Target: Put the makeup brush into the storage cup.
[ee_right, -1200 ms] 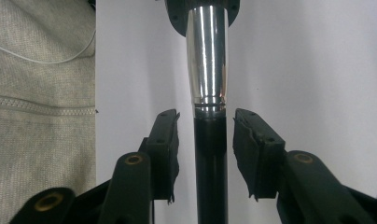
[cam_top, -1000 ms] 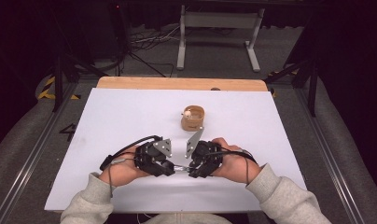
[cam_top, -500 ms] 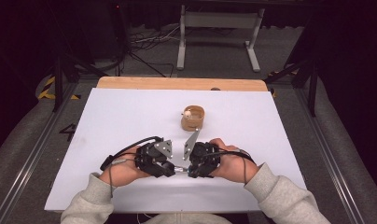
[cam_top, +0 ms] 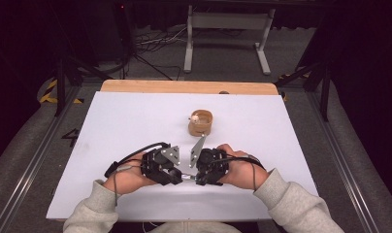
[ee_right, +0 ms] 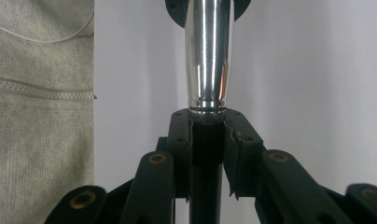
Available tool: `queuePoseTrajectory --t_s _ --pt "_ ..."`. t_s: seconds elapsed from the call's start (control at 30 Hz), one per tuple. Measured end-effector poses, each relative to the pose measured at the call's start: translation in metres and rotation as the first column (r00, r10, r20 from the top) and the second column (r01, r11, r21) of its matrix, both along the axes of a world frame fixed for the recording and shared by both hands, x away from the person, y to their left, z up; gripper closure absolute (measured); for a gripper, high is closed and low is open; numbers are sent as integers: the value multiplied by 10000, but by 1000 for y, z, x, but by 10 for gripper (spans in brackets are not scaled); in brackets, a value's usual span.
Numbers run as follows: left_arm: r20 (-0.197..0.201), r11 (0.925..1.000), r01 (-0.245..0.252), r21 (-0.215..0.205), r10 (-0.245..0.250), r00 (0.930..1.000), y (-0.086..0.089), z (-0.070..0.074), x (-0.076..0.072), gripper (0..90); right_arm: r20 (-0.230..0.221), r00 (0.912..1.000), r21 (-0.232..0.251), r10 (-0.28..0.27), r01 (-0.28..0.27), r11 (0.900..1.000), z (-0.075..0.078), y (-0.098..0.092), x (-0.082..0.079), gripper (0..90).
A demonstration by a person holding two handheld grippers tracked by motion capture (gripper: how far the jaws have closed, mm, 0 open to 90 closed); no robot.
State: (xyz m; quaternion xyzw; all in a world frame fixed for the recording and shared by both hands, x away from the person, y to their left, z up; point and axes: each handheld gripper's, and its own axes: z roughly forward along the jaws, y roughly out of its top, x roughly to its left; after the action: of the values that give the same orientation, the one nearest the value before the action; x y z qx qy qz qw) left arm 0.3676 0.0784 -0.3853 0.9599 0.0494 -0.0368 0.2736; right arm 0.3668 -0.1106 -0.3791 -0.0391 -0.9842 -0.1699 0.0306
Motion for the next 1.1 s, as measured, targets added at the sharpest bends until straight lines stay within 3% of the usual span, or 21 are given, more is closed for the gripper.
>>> queuePoseTrajectory --t_s 0.3,0.4,0.47,0.57,0.93,0.97,1.0,1.03,1.1 --pt "80 9975 -571 -424 575 9983 8 0 5 365 136 9999 405 -24 19 9992 9 -7 2 745" --pt "75 9932 -888 -750 896 9960 13 1 6 259 169 9998 623 -106 95 9980 11 -11 2 745" --pt "180 9877 -1137 -1075 1163 9930 17 2 6 232 203 9997 813 -113 96 9966 12 -14 3 745" --pt "367 9818 -1440 -1241 1495 9881 22 3 5 169 322 9993 1163 -195 157 9931 13 -19 4 745" --pt "250 9703 -1831 -1579 1893 9816 36 2 5 151 517 9969 2255 -588 458 9732 23 -32 6 745" --pt "229 9675 -1933 -1632 1996 9796 38 2 5 148 647 9949 2630 -776 580 9631 26 -36 7 745" --pt "229 9675 -1933 -1632 1996 9796 38 2 5 146 647 9949 2630 -776 580 9631 26 -36 7 745" --pt "234 9664 -1995 -1621 2059 9783 39 2 4 142 699 9934 2893 -915 676 9548 28 -39 9 745" --pt "265 9642 -2016 -1722 2091 9775 41 1 4 140 719 9918 3053 -1054 788 9490 29 -40 9 745"
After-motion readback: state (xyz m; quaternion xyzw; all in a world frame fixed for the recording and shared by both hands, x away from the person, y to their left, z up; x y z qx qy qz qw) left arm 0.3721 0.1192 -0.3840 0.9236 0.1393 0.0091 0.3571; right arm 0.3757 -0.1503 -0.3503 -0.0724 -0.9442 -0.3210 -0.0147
